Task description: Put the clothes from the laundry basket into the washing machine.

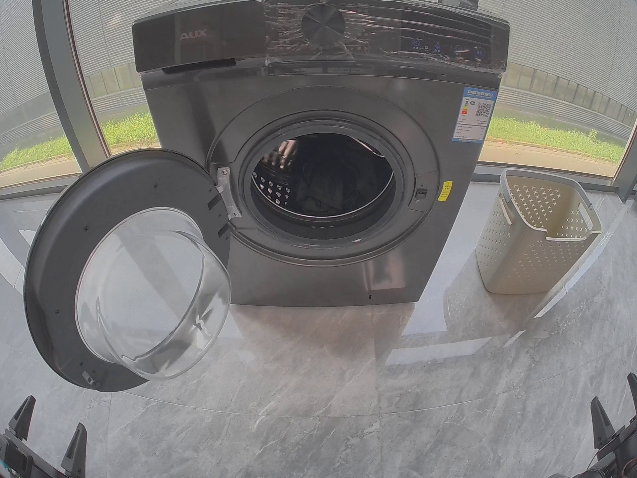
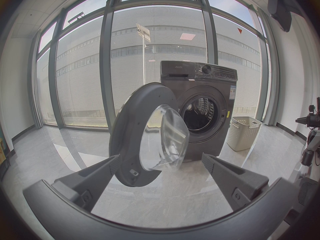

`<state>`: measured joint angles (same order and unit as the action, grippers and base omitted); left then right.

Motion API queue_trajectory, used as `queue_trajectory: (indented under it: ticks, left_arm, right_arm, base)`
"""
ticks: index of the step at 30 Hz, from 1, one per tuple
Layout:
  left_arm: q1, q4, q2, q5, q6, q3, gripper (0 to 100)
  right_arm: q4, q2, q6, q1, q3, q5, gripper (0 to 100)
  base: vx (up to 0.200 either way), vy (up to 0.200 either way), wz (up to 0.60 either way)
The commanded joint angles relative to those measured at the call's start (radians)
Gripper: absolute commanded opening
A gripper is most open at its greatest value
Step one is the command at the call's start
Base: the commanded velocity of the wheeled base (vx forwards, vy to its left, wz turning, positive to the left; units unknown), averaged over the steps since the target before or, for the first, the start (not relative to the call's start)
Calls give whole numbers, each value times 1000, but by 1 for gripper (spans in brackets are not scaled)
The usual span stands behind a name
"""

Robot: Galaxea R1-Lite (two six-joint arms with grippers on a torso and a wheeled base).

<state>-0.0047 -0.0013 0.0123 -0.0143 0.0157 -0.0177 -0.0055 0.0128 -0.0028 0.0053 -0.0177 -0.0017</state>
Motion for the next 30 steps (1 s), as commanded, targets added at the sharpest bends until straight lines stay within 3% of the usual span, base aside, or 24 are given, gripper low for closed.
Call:
queue_trajectory:
  ticks: [1, 11, 17, 30]
  left_arm:
    - [0, 0, -12, -3, -3, 16, 100]
    - [0, 1, -12, -4, -5, 15, 100]
    - [0, 1, -12, -4, -7, 15, 100]
    - [0, 0, -12, -4, -8, 16, 100]
  right_arm:
    - [-1, -13, 0, 1, 18, 0, 100]
    - [-1, -13, 0, 1, 18, 0, 100]
    - [-1, -13, 0, 1, 18, 0, 100]
    - [-1, -13, 0, 1, 18, 0, 100]
  base:
    - [0, 0, 0]
    - [-180, 0, 0]
    - [0, 0, 0]
    - [0, 200, 0]
